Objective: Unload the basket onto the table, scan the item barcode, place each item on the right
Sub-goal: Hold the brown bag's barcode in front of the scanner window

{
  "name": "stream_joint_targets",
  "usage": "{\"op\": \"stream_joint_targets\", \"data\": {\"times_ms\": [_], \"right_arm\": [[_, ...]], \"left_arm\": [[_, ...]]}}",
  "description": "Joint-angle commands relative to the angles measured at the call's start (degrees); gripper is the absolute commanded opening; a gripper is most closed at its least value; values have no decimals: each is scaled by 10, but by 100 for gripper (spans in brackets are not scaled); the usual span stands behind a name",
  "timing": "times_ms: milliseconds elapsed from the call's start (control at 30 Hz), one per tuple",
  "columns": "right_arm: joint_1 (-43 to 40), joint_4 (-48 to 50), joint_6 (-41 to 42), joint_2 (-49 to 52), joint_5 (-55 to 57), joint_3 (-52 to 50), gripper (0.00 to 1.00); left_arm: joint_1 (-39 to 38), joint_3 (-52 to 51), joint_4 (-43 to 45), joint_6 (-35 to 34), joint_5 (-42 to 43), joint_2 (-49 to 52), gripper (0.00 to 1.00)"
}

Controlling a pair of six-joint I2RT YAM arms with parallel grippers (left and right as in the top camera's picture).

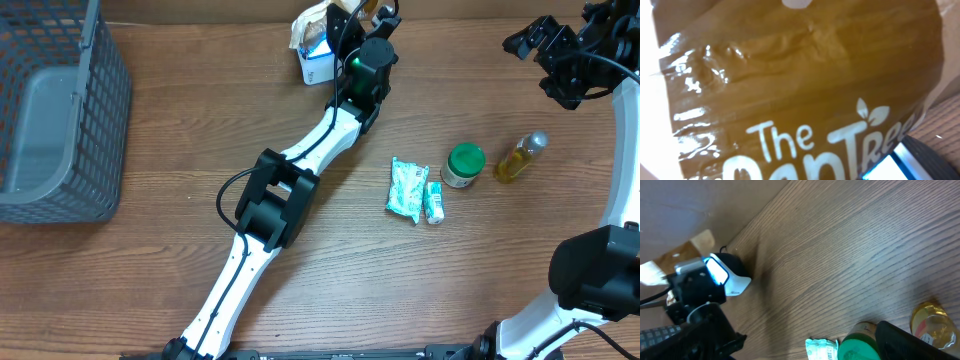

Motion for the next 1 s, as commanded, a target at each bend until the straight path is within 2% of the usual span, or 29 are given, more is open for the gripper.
{"op": "stream_joint_targets", "data": {"times_ms": [0, 233, 433, 500, 633, 733, 833, 900, 967], "right_arm": [[0, 2, -3, -8, 4, 12, 100], [0, 2, -3, -8, 4, 12, 100], [0, 2, -3, -8, 4, 12, 100], [0, 2, -3, -8, 4, 12, 100], [0, 2, -3, -8, 4, 12, 100], [0, 2, -3, -8, 4, 12, 100], [0, 2, -3, -8, 4, 12, 100], [0, 2, -3, -8, 4, 12, 100], [0, 2, -3, -8, 4, 12, 100]], "left_arm": [[5, 9, 2, 6, 10, 21, 4], [6, 9, 1, 0, 16, 22, 4], [10, 9, -54, -36, 31, 22, 4], [14, 9, -38, -9, 43, 22, 4], [26, 9, 104, 94, 79, 22, 4], [35, 9, 119, 136, 122, 22, 4], [44, 9, 76, 124, 132, 22, 4], [47, 9, 41, 73, 131, 22, 4], [46, 9, 49, 63, 132, 22, 4]]}}
